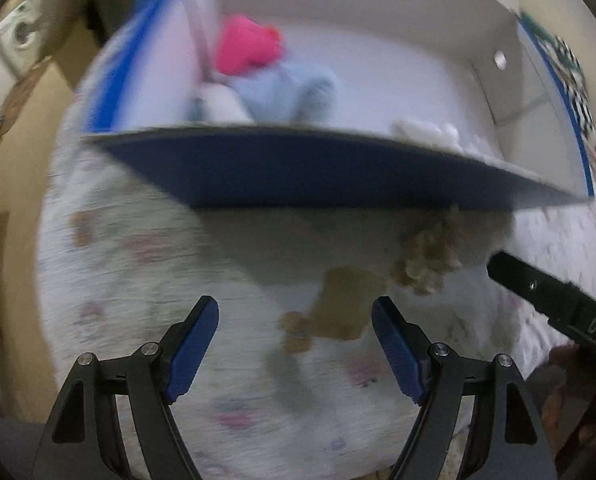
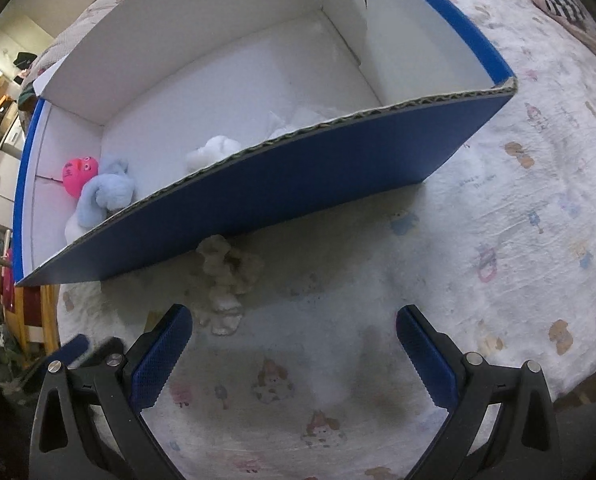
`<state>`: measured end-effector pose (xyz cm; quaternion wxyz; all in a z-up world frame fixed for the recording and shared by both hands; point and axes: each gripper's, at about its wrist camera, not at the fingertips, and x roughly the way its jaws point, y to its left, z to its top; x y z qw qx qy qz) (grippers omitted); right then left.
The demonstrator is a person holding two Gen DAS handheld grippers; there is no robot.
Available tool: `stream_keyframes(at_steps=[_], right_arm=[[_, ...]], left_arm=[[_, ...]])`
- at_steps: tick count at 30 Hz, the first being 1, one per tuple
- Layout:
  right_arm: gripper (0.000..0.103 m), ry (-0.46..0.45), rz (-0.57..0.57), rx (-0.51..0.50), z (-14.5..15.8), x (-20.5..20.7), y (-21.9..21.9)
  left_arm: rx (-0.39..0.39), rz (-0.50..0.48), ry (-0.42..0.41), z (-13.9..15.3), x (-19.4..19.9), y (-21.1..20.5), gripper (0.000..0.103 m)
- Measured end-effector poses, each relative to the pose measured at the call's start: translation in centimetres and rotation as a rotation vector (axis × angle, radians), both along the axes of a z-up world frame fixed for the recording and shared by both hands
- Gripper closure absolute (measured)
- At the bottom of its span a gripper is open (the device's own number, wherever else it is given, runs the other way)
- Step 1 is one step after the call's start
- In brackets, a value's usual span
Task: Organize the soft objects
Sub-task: 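Grasp the beige crocheted flower with the right tool while the left tool grasps a translucent beige item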
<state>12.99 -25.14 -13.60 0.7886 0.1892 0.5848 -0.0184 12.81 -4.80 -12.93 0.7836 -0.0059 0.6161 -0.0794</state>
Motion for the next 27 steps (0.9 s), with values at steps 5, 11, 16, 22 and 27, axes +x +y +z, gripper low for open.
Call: stream_keyframes(at_steps=[5,11,16,22,27], right_arm=[[0.0,0.016,-0.015,0.006,-0.4,0.3,-0.6],[0.0,0.033,-0.021,0.027,-0.9,0.7,-0.8],[0.0,0.044,0.0,0.027,-1.1,1.0,-0.5],[0.0,0.057,0.043,0.012,-1.5,1.0,0.2],[0.0,0.043,0.091,-0.036,-1.5,1.1,1.4]], left_arm=[[-0.004,-0.024,0.042,-1.8,0.4,-1.3,0.028],[0.028,-0.034,0.078,-3.6,0.9,-2.1,0.042],[-0.033,-0.059,0.069,-3.2,1.1,-2.4,0.085],[-0.075,0.004,0.06,-1.9,1.3,-0.6,0.093],[-0.033,0.057,0.013,-0.3,1.4,1.7,0.093]])
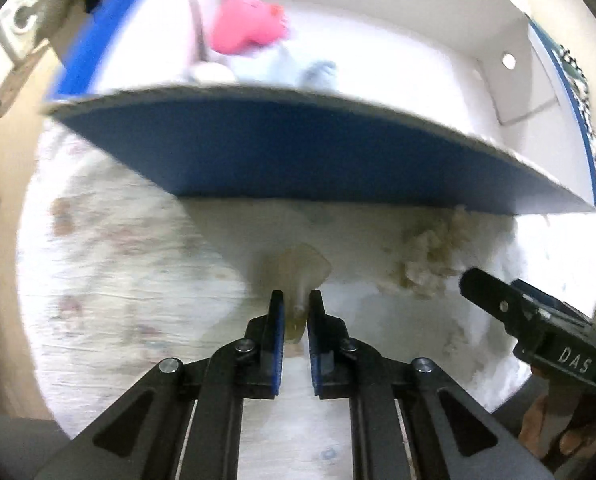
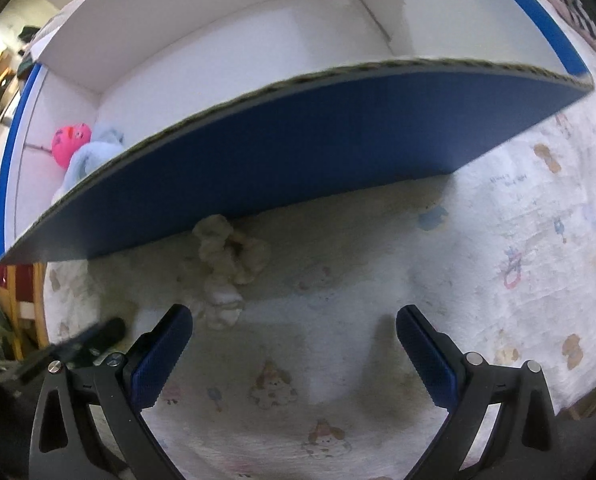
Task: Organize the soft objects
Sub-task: 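Grasp the beige crocheted flower with the right tool while the left tool grasps a translucent beige item, then carry the crocheted flower and translucent item over the box with both tools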
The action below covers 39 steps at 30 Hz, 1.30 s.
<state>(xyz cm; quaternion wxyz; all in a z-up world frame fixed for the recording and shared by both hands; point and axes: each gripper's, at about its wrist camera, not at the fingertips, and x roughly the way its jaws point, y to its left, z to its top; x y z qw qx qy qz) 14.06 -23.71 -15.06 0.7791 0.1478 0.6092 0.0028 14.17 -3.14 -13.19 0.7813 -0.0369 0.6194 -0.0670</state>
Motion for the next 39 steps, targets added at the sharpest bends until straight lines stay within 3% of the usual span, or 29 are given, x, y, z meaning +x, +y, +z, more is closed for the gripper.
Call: stream_keyframes(at_steps=[6,8,13,17,18,20,36,39], right_arm=[[0.0,-0.038,0.091,-0.044,0.0,0.6,2.8],[0.015,-0.034,0.115,-0.045,-0.3,1.0,3.7],[0.03,-0.003,0.143,-0.04,-1.3,1.9,5.0],[0.067,-0.013,0.186,-0.045,-1.2,1.9,5.9],[0.071,-0.015,0.195,-0.043,-1.2,1.8,6.1],[0.088,-0.025,0.207,-0.036,-0.9,1.4,6.2],[0.09,-0.183,0.275,0.033,5.2,-3.8,5.5],[0.09,-0.215,0.287,0.004,6.3,-4.2,5.0]], left_arm=[[-0.029,0.074,-0.009,1.7,-0.5,3.0,0.093],[-0.022,0.067,-0.049,3.0,-1.2,3.8,0.093],[0.003,0.078,-0.083,3.8,-1.7,4.4,0.093],[-0.005,0.114,-0.06,3.2,-1.8,5.3,0.093],[-0.005,0.12,-0.056,2.9,-2.4,5.3,0.093],[-0.005,0.132,-0.049,2.5,-2.6,5.5,0.093],[0.028,0.142,-0.107,3.8,-4.4,5.2,0.093],[0.032,0.144,-0.14,4.8,-5.0,5.3,0.093]])
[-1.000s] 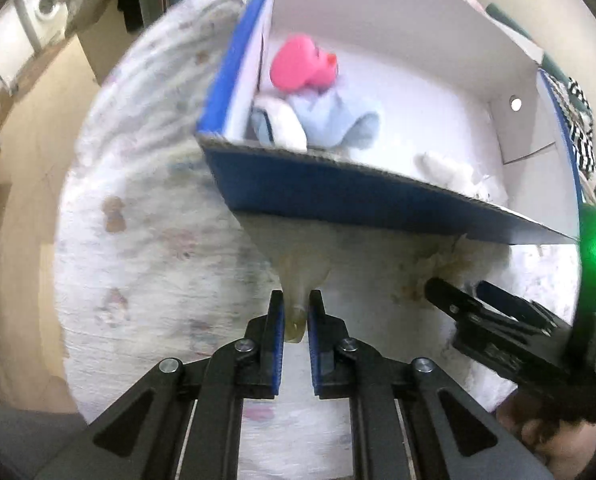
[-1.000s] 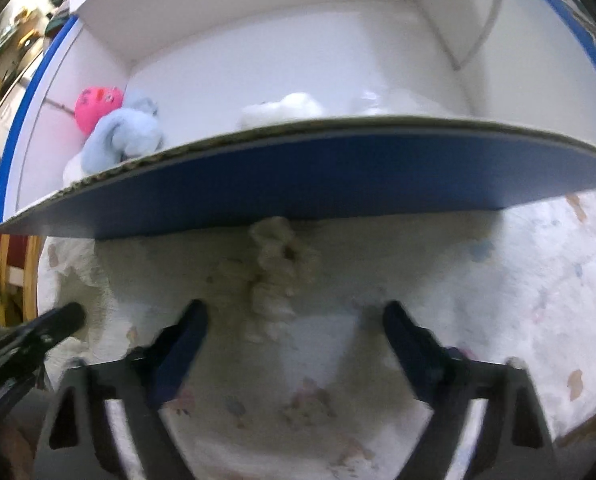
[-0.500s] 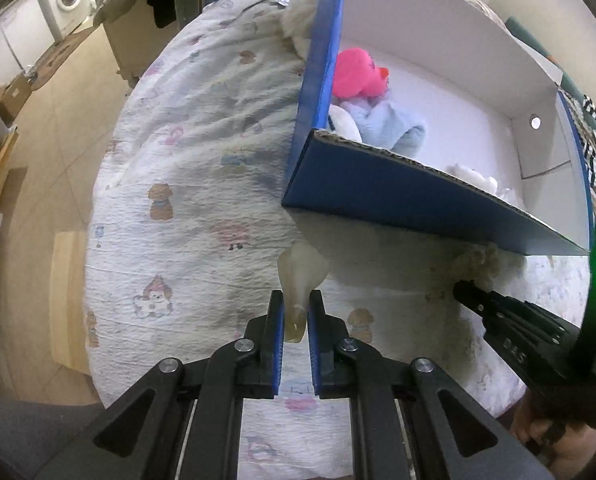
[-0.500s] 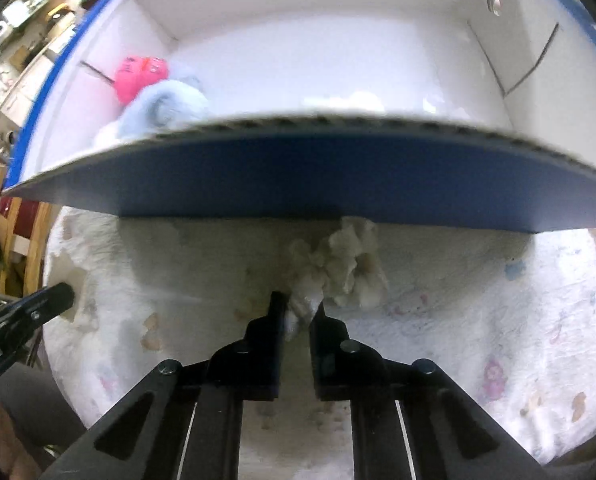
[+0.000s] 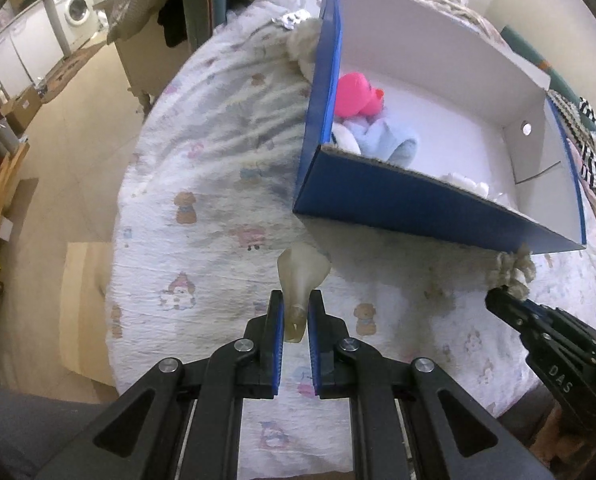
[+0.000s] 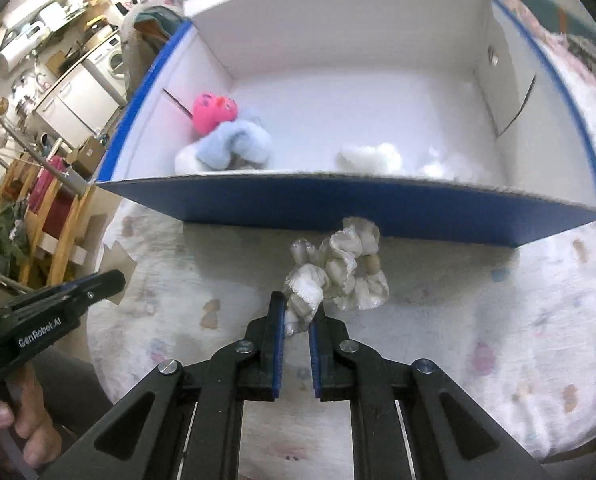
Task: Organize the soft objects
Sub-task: 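Carry the crocheted flower and translucent item over the box with both tools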
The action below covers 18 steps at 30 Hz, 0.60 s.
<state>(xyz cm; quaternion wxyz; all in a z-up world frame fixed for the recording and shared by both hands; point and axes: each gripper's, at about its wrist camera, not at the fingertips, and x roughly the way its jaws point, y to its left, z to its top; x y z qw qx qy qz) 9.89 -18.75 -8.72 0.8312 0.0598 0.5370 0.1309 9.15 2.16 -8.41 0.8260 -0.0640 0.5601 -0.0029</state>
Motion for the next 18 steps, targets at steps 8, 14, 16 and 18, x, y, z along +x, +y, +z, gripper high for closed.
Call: stream_keyframes(at_steps=[8,14,16,18], right_arm=[[0.09,-0.09,-0.011,-0.024,3.3,-1.5,-1.5],[0.09,-0.163,-0.042,0.0,5.4,-2.7,-2.7],[0.09,-0.19,-0.059,0.01,5.9,-2.7,-3.0],[0.09,-0.207,-0.074,0.022,6.4,-2.6,-3.5]], left_arm=[[0.041,0.035,-0.129,3.4,-1.0,0.8,0.093],[0.098,0.04,-0.235,5.4,-1.4,0.1,0.093],[0.108,0.04,-0.27,6.0,-1.6,-0.2,0.093],[0.114,0.036,-0.296,6.6,-1.5,-0.4,0.093]])
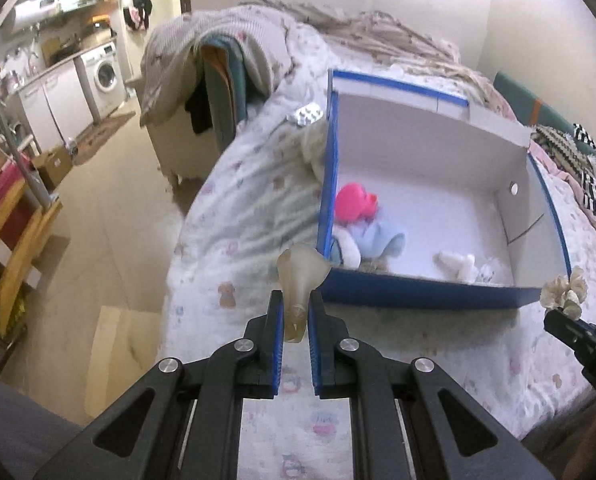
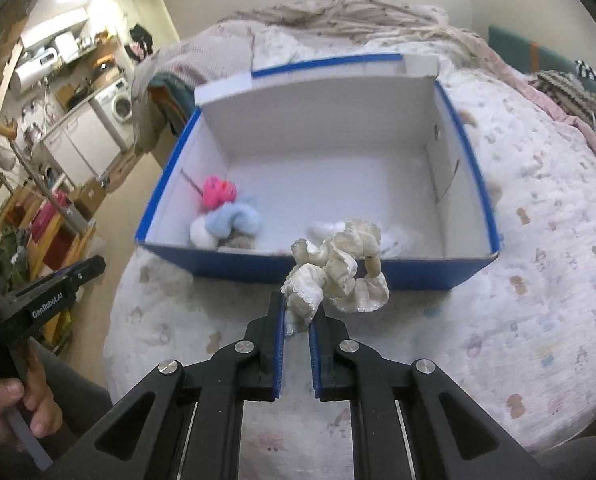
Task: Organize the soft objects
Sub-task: 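Carry the crocheted flower and translucent item over the box with both tools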
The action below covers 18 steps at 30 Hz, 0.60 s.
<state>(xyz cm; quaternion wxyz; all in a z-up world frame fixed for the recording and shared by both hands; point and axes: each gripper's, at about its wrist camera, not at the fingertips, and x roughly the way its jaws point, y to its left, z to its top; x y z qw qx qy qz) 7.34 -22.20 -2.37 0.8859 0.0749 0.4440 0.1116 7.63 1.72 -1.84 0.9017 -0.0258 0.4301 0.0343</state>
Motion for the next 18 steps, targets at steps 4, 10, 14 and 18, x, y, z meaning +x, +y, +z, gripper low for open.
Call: stream_keyframes(at_steps=[4,10,14,18], right_arm=[[0.09,-0.03,-0.01,0.019,0.6,0.7,-0.5],[0.09,-0.073,-0.01,0.012,1.6,2.4,-1.3],[0.09,-0.098,0.0,0.003,2.2,3.7,-1.6],[0.09,-0.123,0.003,-0.002,2.5,5.3,-1.8]], left_arm=[[0.005,-0.014,-0.02,0.7,0.5,-0.4,0.093],[-0.018,-0.032,-0.016,1.9,2.7,-1.0,0.093],[-0.034,-0.031,-0.012,2.2,3.8,-1.6,0.093],[-0.036,-0.049,0.0,2.4,5.1,-2.3,0.093]])
